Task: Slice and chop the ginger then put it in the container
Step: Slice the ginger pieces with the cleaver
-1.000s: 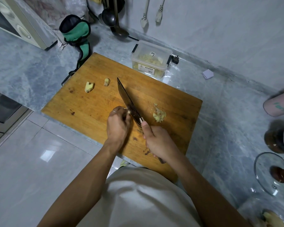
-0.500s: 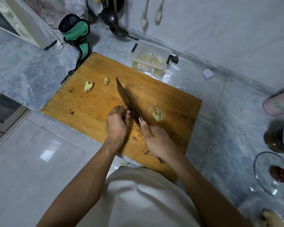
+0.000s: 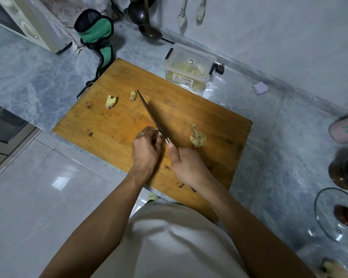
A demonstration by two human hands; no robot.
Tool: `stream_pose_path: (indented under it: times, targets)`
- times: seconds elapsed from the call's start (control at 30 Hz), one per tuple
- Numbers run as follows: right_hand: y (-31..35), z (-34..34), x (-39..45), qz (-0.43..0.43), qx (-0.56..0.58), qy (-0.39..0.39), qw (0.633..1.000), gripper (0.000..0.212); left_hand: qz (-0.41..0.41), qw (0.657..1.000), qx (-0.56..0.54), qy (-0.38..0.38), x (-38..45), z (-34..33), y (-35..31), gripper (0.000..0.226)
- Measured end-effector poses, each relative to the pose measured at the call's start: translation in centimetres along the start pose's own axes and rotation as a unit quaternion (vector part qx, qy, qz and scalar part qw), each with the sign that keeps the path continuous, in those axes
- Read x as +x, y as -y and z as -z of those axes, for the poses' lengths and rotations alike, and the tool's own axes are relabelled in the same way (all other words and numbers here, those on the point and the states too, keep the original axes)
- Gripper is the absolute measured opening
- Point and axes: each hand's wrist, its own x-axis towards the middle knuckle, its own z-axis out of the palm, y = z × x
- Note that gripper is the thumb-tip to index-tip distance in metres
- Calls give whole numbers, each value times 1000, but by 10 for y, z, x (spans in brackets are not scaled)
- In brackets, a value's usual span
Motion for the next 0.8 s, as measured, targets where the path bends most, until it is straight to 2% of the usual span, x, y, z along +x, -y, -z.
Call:
stream_pose_path:
  times: [0.5, 0.8]
  targets:
    - [-7, -10, 10, -66, 55, 10, 996, 62, -7, 1000, -5, 4, 0, 1, 2, 13]
    - [-6, -17, 9, -57, 44, -11, 997, 62, 22, 998, -57, 1, 1, 7, 3, 18]
